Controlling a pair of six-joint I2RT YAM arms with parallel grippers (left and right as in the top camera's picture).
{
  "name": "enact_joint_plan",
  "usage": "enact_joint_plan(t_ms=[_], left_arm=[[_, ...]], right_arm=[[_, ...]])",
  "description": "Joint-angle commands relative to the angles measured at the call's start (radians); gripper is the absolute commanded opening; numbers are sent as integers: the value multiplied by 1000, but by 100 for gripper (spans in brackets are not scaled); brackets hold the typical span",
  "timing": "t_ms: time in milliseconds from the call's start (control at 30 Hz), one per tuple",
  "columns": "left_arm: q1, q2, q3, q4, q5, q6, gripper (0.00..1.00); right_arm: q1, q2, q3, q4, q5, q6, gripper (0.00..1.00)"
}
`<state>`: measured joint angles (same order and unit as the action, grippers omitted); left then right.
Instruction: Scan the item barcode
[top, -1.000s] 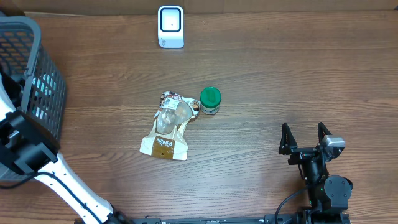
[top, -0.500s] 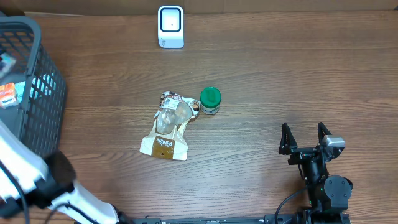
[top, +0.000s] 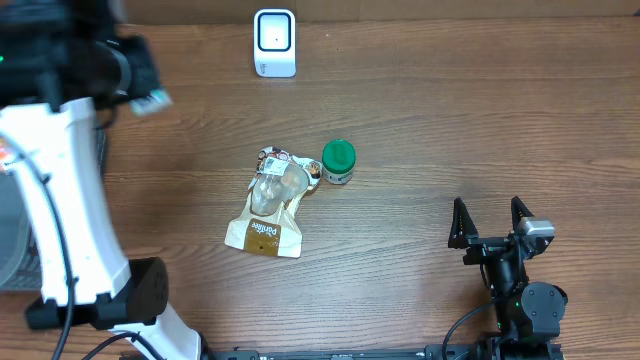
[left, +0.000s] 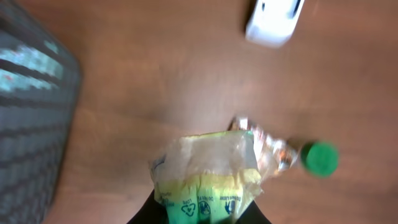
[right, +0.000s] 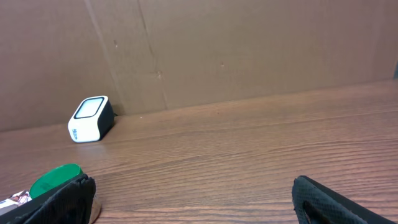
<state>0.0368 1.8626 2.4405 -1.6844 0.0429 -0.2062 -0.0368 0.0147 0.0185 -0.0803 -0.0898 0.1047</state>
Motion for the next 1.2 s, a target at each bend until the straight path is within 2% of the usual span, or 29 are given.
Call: enact_joint_plan(t_ms=[0, 433, 567, 767, 800, 833, 900, 967, 1000, 1033, 1167], left_arm=[[-51, 11, -140, 13, -61, -3, 4], [-116, 12, -670, 356, -53, 48, 5], [-116, 12, -840, 502, -54, 100, 4], [-116, 12, -1049, 731, -43, 116, 7], [-117, 12, -1080, 767, -35, 117, 11], [-117, 12, -1109, 802, -24, 117, 25], [-117, 12, -1159, 864, -16, 117, 64], [-117, 12, -1193, 905, -16, 117, 84], [-116, 12, -1201, 913, -16, 117, 89], [-116, 12, -1201, 913, -16, 117, 90], [-116, 6, -1173, 885, -17, 117, 89]], right_arm=[[4, -11, -11, 4, -2, -2, 100], [4, -11, -11, 4, -2, -2, 100], [4, -11, -11, 4, -2, -2, 100], [4, -11, -11, 4, -2, -2, 100], [4, -11, -11, 4, -2, -2, 100], [4, -11, -11, 4, -2, -2, 100], [4, -11, -11, 4, -2, -2, 100], [4, -11, -11, 4, -2, -2, 100], [4, -11, -11, 4, -2, -2, 100], [4, -11, -11, 4, -2, -2, 100], [4, -11, -11, 4, -2, -2, 100]])
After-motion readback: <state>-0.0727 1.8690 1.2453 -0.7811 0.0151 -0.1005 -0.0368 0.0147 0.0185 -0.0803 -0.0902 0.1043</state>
